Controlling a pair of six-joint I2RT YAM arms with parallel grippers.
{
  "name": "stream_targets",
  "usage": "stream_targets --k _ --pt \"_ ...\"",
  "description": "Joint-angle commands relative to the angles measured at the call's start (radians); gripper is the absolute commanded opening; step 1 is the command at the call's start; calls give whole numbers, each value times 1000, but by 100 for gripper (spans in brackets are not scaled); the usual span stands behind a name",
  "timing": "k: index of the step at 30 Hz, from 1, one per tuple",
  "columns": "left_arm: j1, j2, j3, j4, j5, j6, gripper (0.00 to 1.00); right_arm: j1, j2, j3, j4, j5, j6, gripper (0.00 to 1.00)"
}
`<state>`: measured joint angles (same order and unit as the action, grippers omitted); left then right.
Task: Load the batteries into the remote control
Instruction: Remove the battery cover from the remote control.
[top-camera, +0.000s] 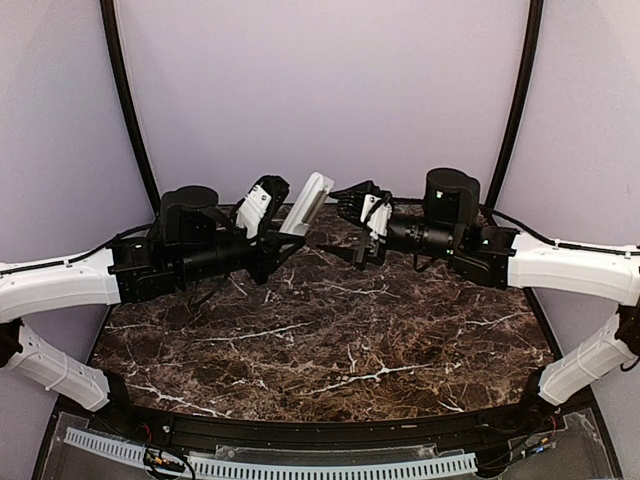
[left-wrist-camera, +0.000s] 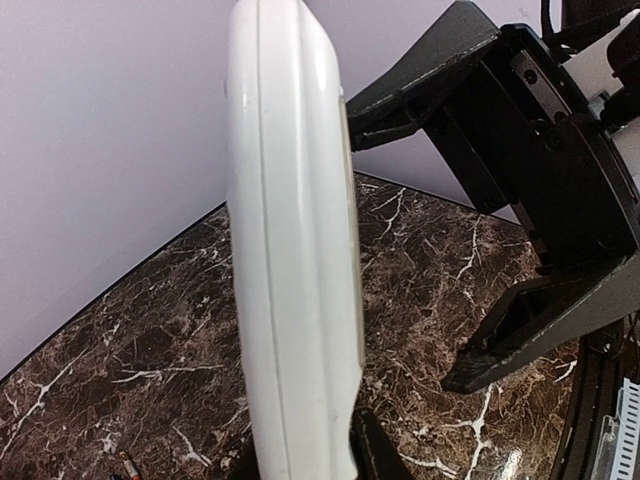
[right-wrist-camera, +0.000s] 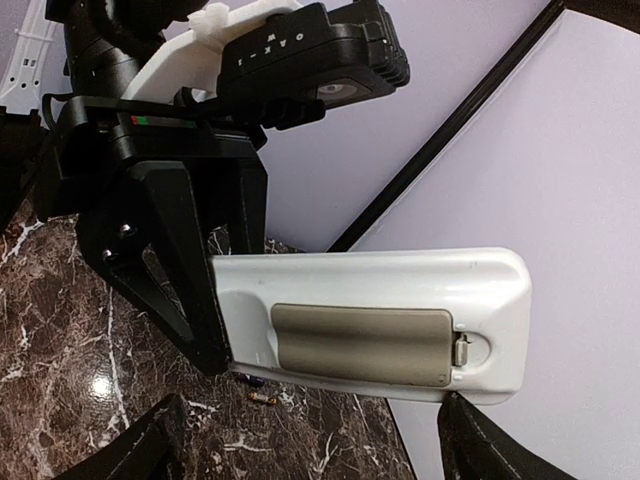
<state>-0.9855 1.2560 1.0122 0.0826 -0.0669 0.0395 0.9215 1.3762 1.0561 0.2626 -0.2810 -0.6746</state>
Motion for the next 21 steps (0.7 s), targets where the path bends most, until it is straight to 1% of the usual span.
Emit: stream_targets --k 1,4,6,12,21 --pt "-9 -14 1 -5 42 -29 0 -4 -41 14 60 -41 9 84" --pt "-9 -1 44 -44 6 -67 0 -3 -63 1 72 -55 9 84" --pt "-9 4 58 -53 16 -81 0 -3 -69 -3 71 -57 9 83" --pt "-9 11 60 -56 24 -85 0 -3 -75 -4 87 -63 15 83" --pt "-9 10 57 -43 48 -93 0 -3 -28 38 76 -62 6 82"
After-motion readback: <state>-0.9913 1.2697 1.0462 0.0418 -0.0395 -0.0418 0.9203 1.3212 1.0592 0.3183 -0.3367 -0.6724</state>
